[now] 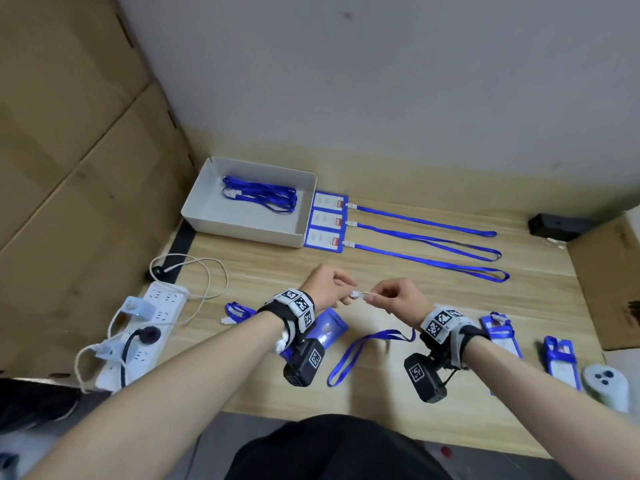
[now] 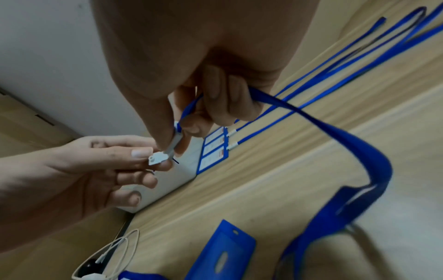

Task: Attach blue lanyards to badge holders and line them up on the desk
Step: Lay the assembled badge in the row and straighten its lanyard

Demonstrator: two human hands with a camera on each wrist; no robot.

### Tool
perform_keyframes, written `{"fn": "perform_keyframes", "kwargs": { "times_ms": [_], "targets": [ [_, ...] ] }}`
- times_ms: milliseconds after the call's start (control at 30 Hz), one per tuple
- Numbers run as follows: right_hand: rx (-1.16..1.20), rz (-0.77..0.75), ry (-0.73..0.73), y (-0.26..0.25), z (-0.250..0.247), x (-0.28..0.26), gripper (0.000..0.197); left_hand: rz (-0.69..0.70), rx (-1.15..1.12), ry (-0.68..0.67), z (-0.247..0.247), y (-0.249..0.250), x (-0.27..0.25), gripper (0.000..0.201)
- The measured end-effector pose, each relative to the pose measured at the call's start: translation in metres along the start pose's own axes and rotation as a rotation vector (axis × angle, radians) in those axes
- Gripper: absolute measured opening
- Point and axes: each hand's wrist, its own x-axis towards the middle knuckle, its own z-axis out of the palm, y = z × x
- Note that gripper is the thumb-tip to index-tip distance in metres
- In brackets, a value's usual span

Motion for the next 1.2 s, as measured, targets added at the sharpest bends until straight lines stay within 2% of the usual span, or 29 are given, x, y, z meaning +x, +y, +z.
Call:
{"fn": "perform_keyframes", "kwargs": {
  "times_ms": [133,333,367,433,567,633,700,800,867,1000,1100,1200],
  "targets": [
    [0.080,0.059,0.033,0.022,0.014,-0.004,0.020,-0.050,0.225,0.179,0.007,-0.047,0.011,0.016],
    [0.089,0.150,0.051,0.048,0.029,0.004,0.011,-0.151,0.789,0.164,0.022,-0.100,0.022,0.060],
    [0.081,0.149,0.055,0.051,0.031,0.006,0.012,-0.139,0.856,0.178,0.026,-0.104,0.022,0.064],
    [0.072,0.139,0.041,0.060,0.035,0.012,0.015,-0.106,0.941,0.221,0.035,-0.111,0.023,0.059],
    [0.034,0.134,0.023,0.076,0.039,0.021,0.013,-0.069,0.860,0.257,0.045,-0.115,0.028,0.031],
    [0.025,0.135,0.032,0.081,0.040,0.024,0.011,-0.065,0.823,0.240,0.047,-0.113,0.029,0.030],
    [0.019,0.146,0.044,0.084,0.039,0.027,0.012,-0.055,0.834,0.229,0.049,-0.113,0.028,0.038],
    [0.003,0.180,0.059,0.088,0.037,0.032,0.014,-0.046,0.889,0.217,0.051,-0.116,0.023,0.067],
    [-0.010,0.187,0.058,0.089,0.037,0.034,0.015,-0.034,0.960,0.188,0.052,-0.118,0.020,0.071],
    [0.008,0.208,0.040,0.090,0.040,0.034,0.017,-0.040,0.937,0.173,0.049,-0.112,0.017,0.053],
    [0.056,0.200,-0.007,0.085,0.038,0.031,0.015,-0.060,0.735,0.112,0.044,-0.102,0.012,0.022],
    [0.087,0.150,-0.043,0.069,0.031,0.029,0.012,-0.054,0.549,0.015,0.035,-0.087,0.006,0.008]
  ]
}}
